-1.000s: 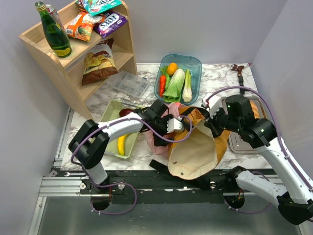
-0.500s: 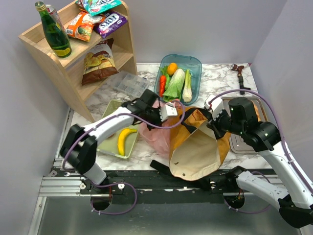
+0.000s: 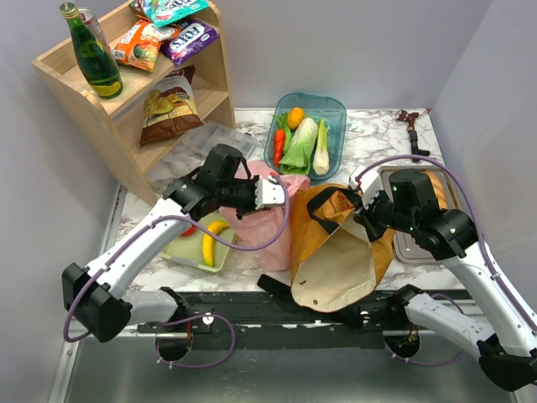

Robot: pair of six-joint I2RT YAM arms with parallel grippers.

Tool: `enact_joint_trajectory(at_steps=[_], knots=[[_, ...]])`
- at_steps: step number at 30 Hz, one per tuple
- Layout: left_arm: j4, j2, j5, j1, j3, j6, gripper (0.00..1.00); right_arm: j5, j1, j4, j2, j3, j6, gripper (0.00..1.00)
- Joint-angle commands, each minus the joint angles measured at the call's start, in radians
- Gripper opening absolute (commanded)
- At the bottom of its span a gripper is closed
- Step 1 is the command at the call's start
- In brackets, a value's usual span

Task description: Untie the knot of the grocery bags and take out the mixed food

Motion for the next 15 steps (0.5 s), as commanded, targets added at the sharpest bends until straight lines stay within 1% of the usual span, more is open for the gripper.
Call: enact_joint_trajectory(at_steps=[1,2,3,4,7,8,10,11,13,15], knots=[[-0.209,0.112,-0.051,0.031,0.058,0.109,0.49,0.003,-0.006,-0.003,0.0,-0.019,-0.011,0.01],[-0.203,0.117,-0.045,0.039,0.055,0.095,0.66,0.001,-0.006,-0.002,0.001,-0.018,-0.011,0.01],[-0.166,0.106,-0.037,0.046,0.04,0.086,0.79,0.002,-0.006,-0.002,0.005,-0.018,-0.013,0.01],[-0.134,0.09,-0.042,0.046,0.019,0.086,0.98,0.002,-0.005,-0.004,0.006,-0.015,-0.013,0.01],[-0.016,0.084,-0.116,0.034,-0.031,0.1,0.98,-0.003,-0.006,-0.004,0.011,-0.012,-0.01,0.01],[0.015,0.107,-0.184,0.022,-0.036,0.103,0.99,-0.005,-0.006,-0.004,0.013,-0.013,-0.009,0.01],[0.03,0.186,-0.298,0.003,-0.015,0.114,0.98,-0.007,-0.006,-0.001,0.013,-0.015,-0.005,0.01],[0.022,0.235,-0.335,-0.001,0.001,0.12,0.99,-0.007,-0.005,0.001,0.015,-0.015,-0.004,0.01],[0.015,0.322,-0.398,-0.006,0.025,0.136,0.98,-0.007,-0.006,0.002,0.017,-0.015,-0.004,0.01],[-0.007,0.394,-0.433,-0.016,0.048,0.157,0.99,-0.004,-0.006,0.003,0.019,-0.014,-0.002,0.01]])
